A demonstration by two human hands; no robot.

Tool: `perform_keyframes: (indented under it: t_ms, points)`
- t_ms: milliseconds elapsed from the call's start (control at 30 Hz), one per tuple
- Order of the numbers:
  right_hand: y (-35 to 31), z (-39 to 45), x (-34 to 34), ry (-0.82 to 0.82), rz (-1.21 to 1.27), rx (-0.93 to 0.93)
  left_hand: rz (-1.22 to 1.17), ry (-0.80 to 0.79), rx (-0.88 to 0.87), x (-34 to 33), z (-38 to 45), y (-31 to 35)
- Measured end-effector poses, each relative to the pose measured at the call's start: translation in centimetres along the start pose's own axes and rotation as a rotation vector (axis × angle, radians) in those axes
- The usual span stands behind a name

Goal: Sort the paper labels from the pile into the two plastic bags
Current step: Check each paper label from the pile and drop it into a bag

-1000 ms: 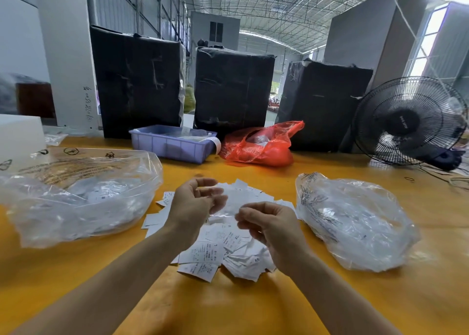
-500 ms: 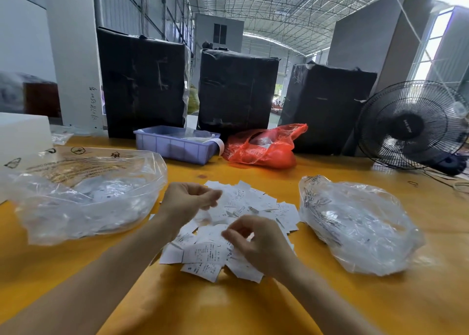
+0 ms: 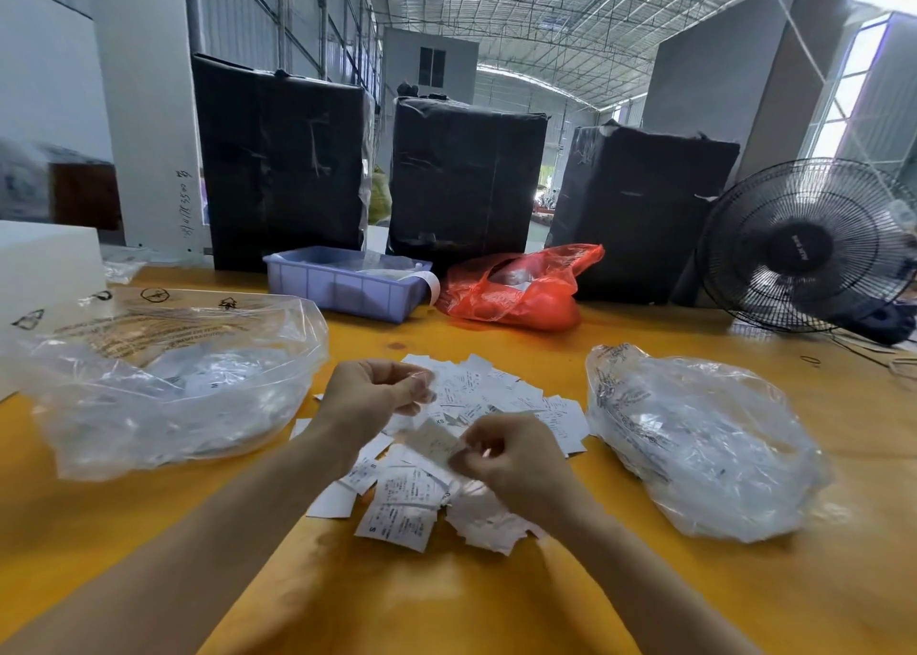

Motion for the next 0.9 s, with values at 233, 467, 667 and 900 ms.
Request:
perform_keyframes:
  t_ms: [233, 467, 667, 900]
  points:
    - [3.2, 0.0, 5.0, 0.277, 0.894, -0.354, 0.046, -0.110, 0.089, -1.9, -1.1, -0.4]
    - [1.3, -0.3, 4.4, 0.251, 1.092, -0.317, 0.147, -0.225, 0.062, -3.9, -2.5, -0.3]
    - [0.3, -0.7, 4.9, 0.258, 0.765, -0.170, 0.145, -0.224, 0.093, -3.9, -2.7, -0.3]
    - [-0.1, -0.9, 4.6, 0.269, 0.627, -0.091, 0.096, -0.252, 0.153, -3.9, -2.7, -0.3]
Point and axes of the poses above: each hand's wrist, its own z-axis towards the middle knuckle, its own x-axis out of the back of the hand, y = z × x, the point moved 6 cm from there along z, towards the middle knuckle, and after that the axes turned 4 degrees about y, right-handed, at the moved point
